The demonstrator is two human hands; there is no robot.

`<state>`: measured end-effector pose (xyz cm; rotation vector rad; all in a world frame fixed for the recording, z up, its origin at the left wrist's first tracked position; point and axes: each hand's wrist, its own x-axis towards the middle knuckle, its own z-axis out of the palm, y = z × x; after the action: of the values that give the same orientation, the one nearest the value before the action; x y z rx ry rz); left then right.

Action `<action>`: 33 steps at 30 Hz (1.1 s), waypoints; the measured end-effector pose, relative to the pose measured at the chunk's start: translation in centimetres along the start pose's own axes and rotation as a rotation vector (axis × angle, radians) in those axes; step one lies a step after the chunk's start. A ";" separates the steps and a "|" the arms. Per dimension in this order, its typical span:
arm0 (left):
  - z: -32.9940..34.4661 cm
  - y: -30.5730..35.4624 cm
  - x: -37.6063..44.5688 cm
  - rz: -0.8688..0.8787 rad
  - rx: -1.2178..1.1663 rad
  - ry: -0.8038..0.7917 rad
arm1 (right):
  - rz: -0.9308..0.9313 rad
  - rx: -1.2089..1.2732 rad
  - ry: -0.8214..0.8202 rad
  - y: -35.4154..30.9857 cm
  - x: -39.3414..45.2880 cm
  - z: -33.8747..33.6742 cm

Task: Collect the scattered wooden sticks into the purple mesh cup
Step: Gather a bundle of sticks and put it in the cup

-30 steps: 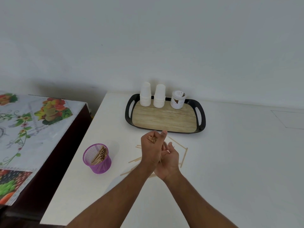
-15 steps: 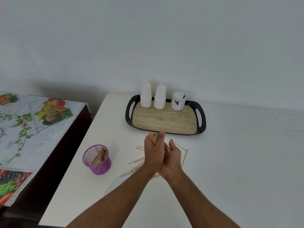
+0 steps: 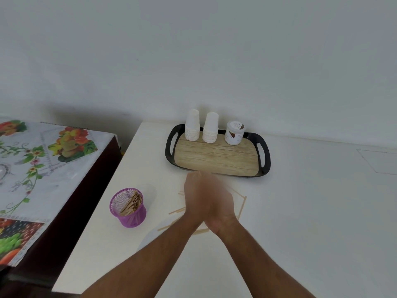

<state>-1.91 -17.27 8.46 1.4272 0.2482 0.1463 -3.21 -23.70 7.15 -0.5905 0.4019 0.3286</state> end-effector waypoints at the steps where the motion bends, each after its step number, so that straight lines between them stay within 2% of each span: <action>1: -0.5 0.1 0.1 0.002 -0.021 0.016 | -0.058 -0.111 0.001 -0.1 -0.3 -0.2; 4: -1.8 0.1 0.9 -0.013 -0.075 0.094 | -0.259 -0.471 -0.079 0.1 -1.3 -0.9; 7: -2.3 0.1 1.5 -0.130 -0.111 0.106 | -0.318 -0.621 -0.166 0.5 -1.6 -1.4; 10: -2.5 0.0 1.7 -0.237 -0.210 0.036 | -0.296 -0.573 -0.156 0.2 -1.8 -1.1; 15: -2.9 0.8 1.9 -0.314 -0.475 -0.046 | -0.175 -0.468 -0.102 -0.6 -1.4 -1.6; 25: -3.9 1.0 2.7 -0.448 -0.675 0.132 | -0.093 -0.482 -0.100 -0.6 -1.4 -1.8; 28: -4.3 0.9 3.3 -0.466 -0.700 0.196 | -0.165 -0.586 -0.099 -0.1 -1.8 -1.4; 33: -5.0 0.2 4.0 -0.460 -0.734 0.207 | -0.295 -0.740 0.021 0.6 -1.7 -0.7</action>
<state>0.65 -11.50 7.71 0.6016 0.6153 -0.0001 -5.12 -23.93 7.04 -1.3625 0.1968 0.1791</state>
